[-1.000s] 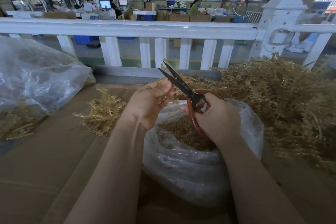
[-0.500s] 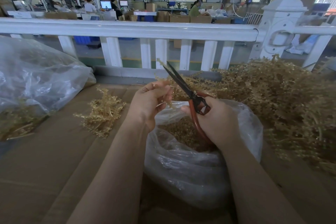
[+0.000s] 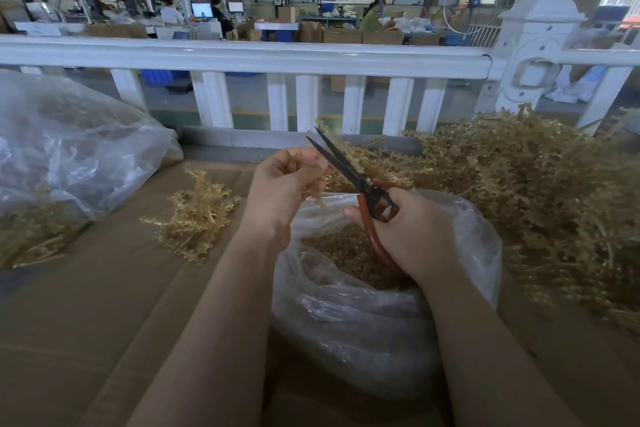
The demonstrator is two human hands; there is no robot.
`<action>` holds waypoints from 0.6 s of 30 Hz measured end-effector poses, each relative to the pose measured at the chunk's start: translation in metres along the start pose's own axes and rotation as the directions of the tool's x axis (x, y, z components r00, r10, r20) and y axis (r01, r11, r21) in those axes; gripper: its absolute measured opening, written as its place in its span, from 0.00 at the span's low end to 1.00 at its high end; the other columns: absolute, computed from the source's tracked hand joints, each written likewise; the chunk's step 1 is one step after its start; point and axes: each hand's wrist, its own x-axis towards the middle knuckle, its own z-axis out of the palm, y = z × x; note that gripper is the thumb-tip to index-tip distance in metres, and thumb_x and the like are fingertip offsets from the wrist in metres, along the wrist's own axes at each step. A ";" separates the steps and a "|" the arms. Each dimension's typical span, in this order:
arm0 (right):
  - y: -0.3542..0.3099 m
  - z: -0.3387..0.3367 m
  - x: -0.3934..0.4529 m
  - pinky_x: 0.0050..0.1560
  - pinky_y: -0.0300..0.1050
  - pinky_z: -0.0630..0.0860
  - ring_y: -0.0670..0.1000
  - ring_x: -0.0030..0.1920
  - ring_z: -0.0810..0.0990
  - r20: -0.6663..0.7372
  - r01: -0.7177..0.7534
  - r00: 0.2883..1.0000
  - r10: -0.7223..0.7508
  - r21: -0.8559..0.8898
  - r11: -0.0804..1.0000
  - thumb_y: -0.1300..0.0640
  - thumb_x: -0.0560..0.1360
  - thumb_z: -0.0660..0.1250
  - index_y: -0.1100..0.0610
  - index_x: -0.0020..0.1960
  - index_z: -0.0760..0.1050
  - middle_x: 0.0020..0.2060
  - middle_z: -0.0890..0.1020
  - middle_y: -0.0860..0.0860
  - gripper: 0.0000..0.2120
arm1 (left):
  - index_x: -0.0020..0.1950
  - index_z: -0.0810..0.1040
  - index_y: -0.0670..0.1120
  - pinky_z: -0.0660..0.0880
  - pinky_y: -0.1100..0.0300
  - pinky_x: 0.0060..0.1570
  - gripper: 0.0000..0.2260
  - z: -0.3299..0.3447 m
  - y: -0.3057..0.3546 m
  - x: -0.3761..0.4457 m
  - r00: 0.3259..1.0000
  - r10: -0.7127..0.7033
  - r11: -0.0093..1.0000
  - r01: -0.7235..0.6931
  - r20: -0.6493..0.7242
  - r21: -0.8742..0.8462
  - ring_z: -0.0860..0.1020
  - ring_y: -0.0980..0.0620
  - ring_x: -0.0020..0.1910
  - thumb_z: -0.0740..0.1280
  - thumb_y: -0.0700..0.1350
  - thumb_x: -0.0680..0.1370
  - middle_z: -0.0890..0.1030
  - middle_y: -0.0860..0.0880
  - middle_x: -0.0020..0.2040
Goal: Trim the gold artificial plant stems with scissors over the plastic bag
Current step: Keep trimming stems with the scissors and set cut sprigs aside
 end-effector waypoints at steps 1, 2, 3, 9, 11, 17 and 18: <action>0.001 0.000 0.000 0.37 0.31 0.68 0.39 0.40 0.78 0.003 0.004 1.000 -0.004 -0.004 1.000 0.28 0.69 0.68 0.42 0.49 0.79 0.37 0.81 0.39 0.20 | 0.47 0.82 0.43 0.78 0.62 0.41 0.02 -0.001 0.000 0.000 1.000 0.003 1.000 -0.003 0.002 -0.002 0.79 0.53 0.37 0.72 0.38 0.75 0.85 0.47 0.41; 0.001 0.000 0.001 0.37 0.31 0.68 0.39 0.40 0.78 0.007 0.009 1.000 -0.009 -0.013 1.000 0.28 0.69 0.68 0.43 0.50 0.79 0.38 0.81 0.39 0.21 | 0.47 0.83 0.43 0.77 0.62 0.39 0.02 -0.002 -0.001 0.001 1.000 0.002 1.000 -0.002 0.003 -0.001 0.78 0.53 0.37 0.72 0.38 0.76 0.85 0.46 0.41; 0.001 0.000 0.001 0.37 0.31 0.68 0.39 0.39 0.77 0.011 0.015 1.000 -0.015 -0.022 1.000 0.28 0.69 0.68 0.43 0.51 0.79 0.37 0.80 0.39 0.21 | 0.48 0.83 0.42 0.76 0.62 0.40 0.02 -0.003 -0.001 0.001 1.000 -0.003 1.000 0.003 0.005 0.000 0.77 0.52 0.37 0.71 0.38 0.76 0.85 0.46 0.42; -0.001 -0.001 -0.001 0.38 0.29 0.68 0.40 0.41 0.78 -0.010 0.052 0.999 -0.053 -0.073 0.996 0.27 0.69 0.66 0.46 0.52 0.80 0.41 0.82 0.40 0.24 | 0.44 0.83 0.45 0.75 0.64 0.40 0.07 -0.001 -0.003 0.002 0.999 -0.035 0.997 0.034 -0.016 -0.062 0.76 0.53 0.38 0.68 0.36 0.78 0.82 0.47 0.41; -0.002 -0.001 0.000 0.38 0.29 0.68 0.38 0.38 0.76 -0.020 0.050 0.998 -0.052 -0.093 0.994 0.26 0.69 0.65 0.47 0.49 0.79 0.39 0.81 0.40 0.25 | 0.43 0.82 0.45 0.76 0.66 0.38 0.08 -0.001 -0.003 0.001 1.000 -0.027 0.995 0.027 0.002 -0.093 0.75 0.54 0.35 0.67 0.35 0.78 0.80 0.48 0.39; -0.003 -0.001 0.001 0.35 0.36 0.72 0.41 0.35 0.75 -0.076 0.070 0.994 -0.085 -0.178 0.981 0.23 0.68 0.59 0.49 0.41 0.74 0.32 0.78 0.42 0.29 | 0.44 0.81 0.49 0.74 0.68 0.36 0.08 0.001 -0.003 -0.001 0.997 -0.066 0.993 0.070 0.040 -0.097 0.76 0.57 0.34 0.66 0.38 0.79 0.80 0.53 0.36; -0.003 0.000 0.001 0.35 0.37 0.73 0.42 0.35 0.76 -0.088 0.080 0.991 -0.098 -0.188 0.979 0.23 0.68 0.59 0.50 0.40 0.74 0.31 0.78 0.43 0.30 | 0.44 0.81 0.49 0.73 0.67 0.38 0.08 0.001 -0.003 -0.001 0.996 -0.085 0.992 0.088 0.039 -0.092 0.76 0.58 0.35 0.66 0.39 0.79 0.79 0.53 0.36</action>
